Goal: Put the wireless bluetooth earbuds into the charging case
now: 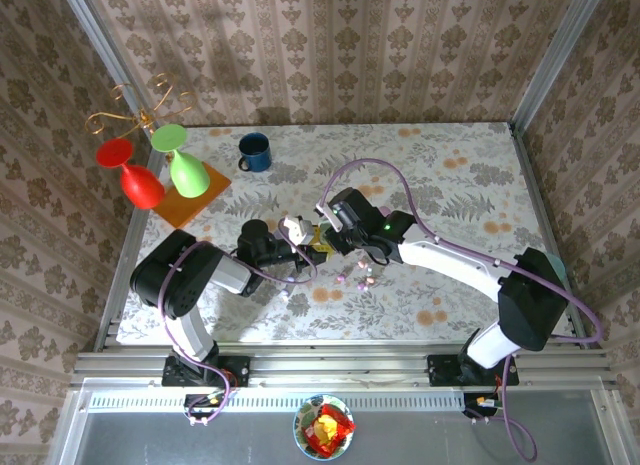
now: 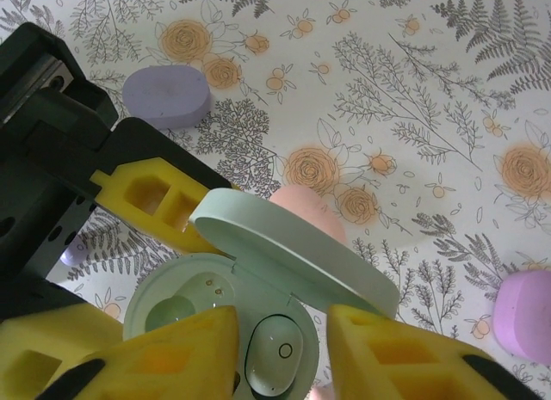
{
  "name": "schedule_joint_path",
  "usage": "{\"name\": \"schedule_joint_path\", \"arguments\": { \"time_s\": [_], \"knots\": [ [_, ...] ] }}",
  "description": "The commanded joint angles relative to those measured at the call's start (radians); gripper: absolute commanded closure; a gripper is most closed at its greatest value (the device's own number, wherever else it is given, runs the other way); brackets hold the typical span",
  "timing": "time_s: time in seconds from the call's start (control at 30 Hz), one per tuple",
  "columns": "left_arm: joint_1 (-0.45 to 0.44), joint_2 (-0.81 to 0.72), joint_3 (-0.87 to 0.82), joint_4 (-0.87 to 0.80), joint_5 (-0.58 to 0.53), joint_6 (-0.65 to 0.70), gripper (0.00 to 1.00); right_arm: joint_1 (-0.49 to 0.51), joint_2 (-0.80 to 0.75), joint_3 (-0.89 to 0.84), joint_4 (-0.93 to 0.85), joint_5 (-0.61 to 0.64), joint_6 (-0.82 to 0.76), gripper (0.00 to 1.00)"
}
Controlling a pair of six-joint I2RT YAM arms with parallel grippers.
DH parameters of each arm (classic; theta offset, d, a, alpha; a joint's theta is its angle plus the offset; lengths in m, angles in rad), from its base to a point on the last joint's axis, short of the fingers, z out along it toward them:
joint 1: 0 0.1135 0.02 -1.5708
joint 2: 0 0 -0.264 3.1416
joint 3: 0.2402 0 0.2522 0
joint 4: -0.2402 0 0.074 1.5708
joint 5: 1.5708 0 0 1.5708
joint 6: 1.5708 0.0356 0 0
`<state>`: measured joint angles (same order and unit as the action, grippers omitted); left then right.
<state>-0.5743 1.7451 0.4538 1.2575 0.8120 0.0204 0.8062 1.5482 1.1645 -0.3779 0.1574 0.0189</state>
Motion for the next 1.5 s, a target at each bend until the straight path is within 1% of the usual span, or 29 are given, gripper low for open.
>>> {"name": "schedule_joint_path", "arguments": {
  "time_s": [0.0, 0.17, 0.3, 0.37, 0.47, 0.53, 0.57, 0.67, 0.77, 0.9, 1.0, 1.03, 1.2, 1.37, 1.47],
  "knots": [
    [0.005, -0.036, 0.0, 0.039, 0.023, 0.025, 0.79, 0.006, -0.056, -0.009, 0.004, -0.004, 0.029, 0.6],
    [0.011, -0.036, -0.005, 0.039, 0.017, 0.028, 0.79, -0.009, -0.149, -0.094, 0.081, -0.036, 0.087, 0.54],
    [0.017, -0.042, -0.01, 0.039, 0.017, 0.029, 0.79, -0.049, -0.271, -0.196, 0.16, -0.062, 0.184, 0.53],
    [0.02, -0.047, -0.013, 0.039, 0.016, 0.03, 0.79, -0.085, -0.327, -0.259, 0.198, -0.078, 0.253, 0.53],
    [0.025, -0.058, -0.018, 0.039, 0.013, 0.031, 0.79, -0.188, -0.398, -0.356, 0.214, -0.16, 0.366, 0.53],
    [0.03, -0.066, -0.023, 0.04, 0.012, 0.032, 0.79, -0.25, -0.425, -0.401, 0.199, -0.212, 0.428, 0.53],
    [0.031, -0.068, -0.023, 0.039, 0.012, 0.029, 0.79, -0.274, -0.423, -0.407, 0.164, -0.226, 0.443, 0.53],
    [0.036, -0.069, -0.023, 0.039, 0.012, 0.029, 0.79, -0.28, -0.386, -0.393, 0.05, -0.213, 0.441, 0.52],
    [0.038, -0.065, -0.02, 0.038, 0.018, 0.03, 0.79, -0.279, -0.33, -0.387, -0.011, -0.227, 0.456, 0.53],
    [0.041, -0.064, -0.017, 0.039, 0.022, 0.026, 0.79, -0.279, -0.229, -0.367, -0.018, -0.288, 0.483, 0.55],
    [0.041, -0.066, -0.016, 0.039, 0.022, 0.024, 0.79, -0.274, -0.164, -0.33, -0.03, -0.292, 0.497, 0.59],
    [0.042, -0.068, -0.018, 0.039, 0.022, 0.023, 0.79, -0.272, -0.115, -0.316, -0.033, -0.294, 0.496, 0.6],
    [0.042, -0.073, -0.026, 0.038, 0.022, 0.024, 0.79, -0.263, -0.005, -0.259, -0.045, -0.312, 0.479, 0.63],
    [0.042, -0.078, -0.031, 0.038, 0.022, 0.021, 0.79, -0.259, 0.072, -0.239, -0.053, -0.301, 0.472, 0.67],
    [0.042, -0.078, -0.032, 0.037, 0.023, 0.024, 0.79, -0.253, 0.091, -0.235, -0.066, -0.266, 0.464, 0.68]
  ]
}}
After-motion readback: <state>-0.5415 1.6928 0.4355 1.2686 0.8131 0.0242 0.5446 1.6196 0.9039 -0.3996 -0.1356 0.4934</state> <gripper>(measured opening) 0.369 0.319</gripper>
